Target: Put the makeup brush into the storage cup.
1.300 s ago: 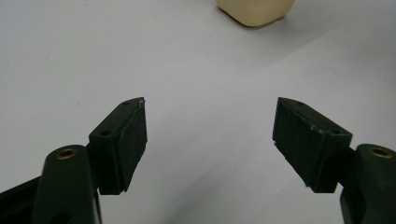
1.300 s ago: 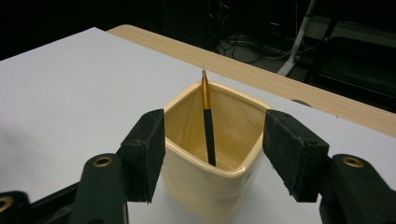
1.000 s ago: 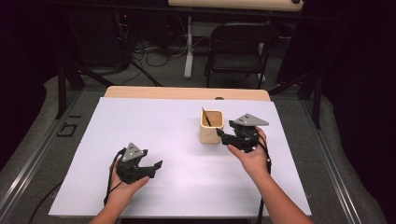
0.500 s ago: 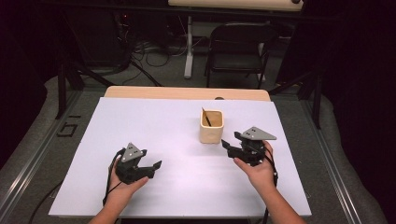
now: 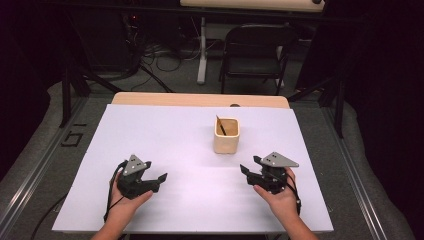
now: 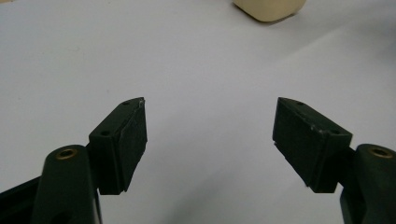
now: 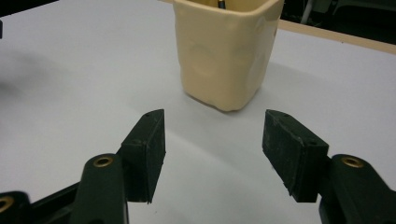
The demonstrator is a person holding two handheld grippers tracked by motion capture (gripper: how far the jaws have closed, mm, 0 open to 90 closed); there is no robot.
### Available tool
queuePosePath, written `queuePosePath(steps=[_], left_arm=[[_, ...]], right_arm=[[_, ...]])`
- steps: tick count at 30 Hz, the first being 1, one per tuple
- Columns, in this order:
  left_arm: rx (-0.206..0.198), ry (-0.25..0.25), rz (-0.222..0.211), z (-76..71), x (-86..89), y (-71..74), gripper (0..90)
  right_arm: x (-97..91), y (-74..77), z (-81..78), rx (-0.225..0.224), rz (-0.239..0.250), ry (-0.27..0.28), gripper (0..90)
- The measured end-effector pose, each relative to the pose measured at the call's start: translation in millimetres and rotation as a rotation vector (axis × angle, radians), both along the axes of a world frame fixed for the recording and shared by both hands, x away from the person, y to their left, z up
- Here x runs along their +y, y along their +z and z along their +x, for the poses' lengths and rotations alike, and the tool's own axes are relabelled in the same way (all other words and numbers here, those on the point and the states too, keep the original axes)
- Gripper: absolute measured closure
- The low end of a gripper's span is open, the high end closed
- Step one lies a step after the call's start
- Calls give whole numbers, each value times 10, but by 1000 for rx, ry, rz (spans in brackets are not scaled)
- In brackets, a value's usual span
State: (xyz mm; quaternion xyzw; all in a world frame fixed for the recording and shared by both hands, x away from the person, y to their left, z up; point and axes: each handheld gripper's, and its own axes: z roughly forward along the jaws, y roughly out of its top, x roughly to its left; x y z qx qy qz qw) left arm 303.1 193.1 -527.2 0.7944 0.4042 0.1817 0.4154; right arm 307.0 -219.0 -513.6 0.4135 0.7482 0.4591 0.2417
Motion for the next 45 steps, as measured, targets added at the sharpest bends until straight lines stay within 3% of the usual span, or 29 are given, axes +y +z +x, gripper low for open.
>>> queuePosePath(steps=[21,45], left_arm=[[3,50,-7,-144,336,-34,266],[10,86,-7,-255,533,-52,266]], right_arm=[[-256,-194,-354,21,-40,-27,380],[-449,-295,-523,59,-73,-47,379]])
